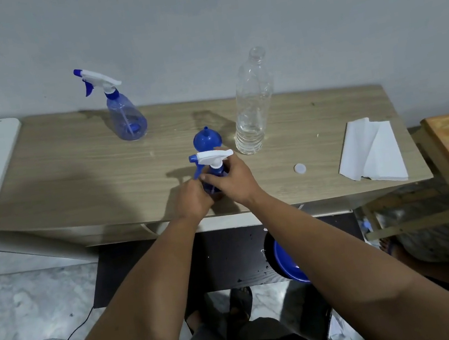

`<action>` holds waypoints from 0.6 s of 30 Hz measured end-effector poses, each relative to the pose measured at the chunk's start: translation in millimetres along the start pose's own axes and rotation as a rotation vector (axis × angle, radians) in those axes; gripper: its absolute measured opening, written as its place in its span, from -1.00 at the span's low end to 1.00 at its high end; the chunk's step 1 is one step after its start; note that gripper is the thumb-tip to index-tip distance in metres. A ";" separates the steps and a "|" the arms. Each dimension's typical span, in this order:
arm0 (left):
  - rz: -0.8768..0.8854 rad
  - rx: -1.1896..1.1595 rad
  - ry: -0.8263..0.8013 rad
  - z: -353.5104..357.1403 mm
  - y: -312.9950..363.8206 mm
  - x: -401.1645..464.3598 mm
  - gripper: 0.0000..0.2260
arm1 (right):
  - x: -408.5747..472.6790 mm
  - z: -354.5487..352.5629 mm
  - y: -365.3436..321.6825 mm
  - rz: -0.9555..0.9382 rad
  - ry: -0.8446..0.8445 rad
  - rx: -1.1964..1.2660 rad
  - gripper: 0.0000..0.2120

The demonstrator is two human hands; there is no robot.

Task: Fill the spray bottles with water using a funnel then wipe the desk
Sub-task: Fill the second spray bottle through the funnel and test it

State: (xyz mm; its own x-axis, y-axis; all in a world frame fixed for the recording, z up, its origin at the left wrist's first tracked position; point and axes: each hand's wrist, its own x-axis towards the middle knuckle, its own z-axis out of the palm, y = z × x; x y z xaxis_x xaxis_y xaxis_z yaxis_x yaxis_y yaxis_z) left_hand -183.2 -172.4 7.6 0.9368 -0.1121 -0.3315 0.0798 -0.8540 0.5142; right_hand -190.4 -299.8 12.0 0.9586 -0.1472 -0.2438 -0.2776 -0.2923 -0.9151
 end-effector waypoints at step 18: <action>0.023 0.028 -0.008 3.8 -3.2 5.2 -0.39 | 6.5 -42.2 -80.8 -0.287 0.199 0.276 -0.70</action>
State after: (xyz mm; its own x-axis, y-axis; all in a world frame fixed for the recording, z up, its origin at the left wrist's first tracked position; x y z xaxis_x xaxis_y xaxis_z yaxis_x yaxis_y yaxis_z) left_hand -179.9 -172.2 1.1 0.9354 -0.1360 -0.3263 0.0486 -0.8648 0.4998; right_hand -164.4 -317.0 97.8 0.9560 -0.2838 0.0742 0.0510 -0.0882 -0.9948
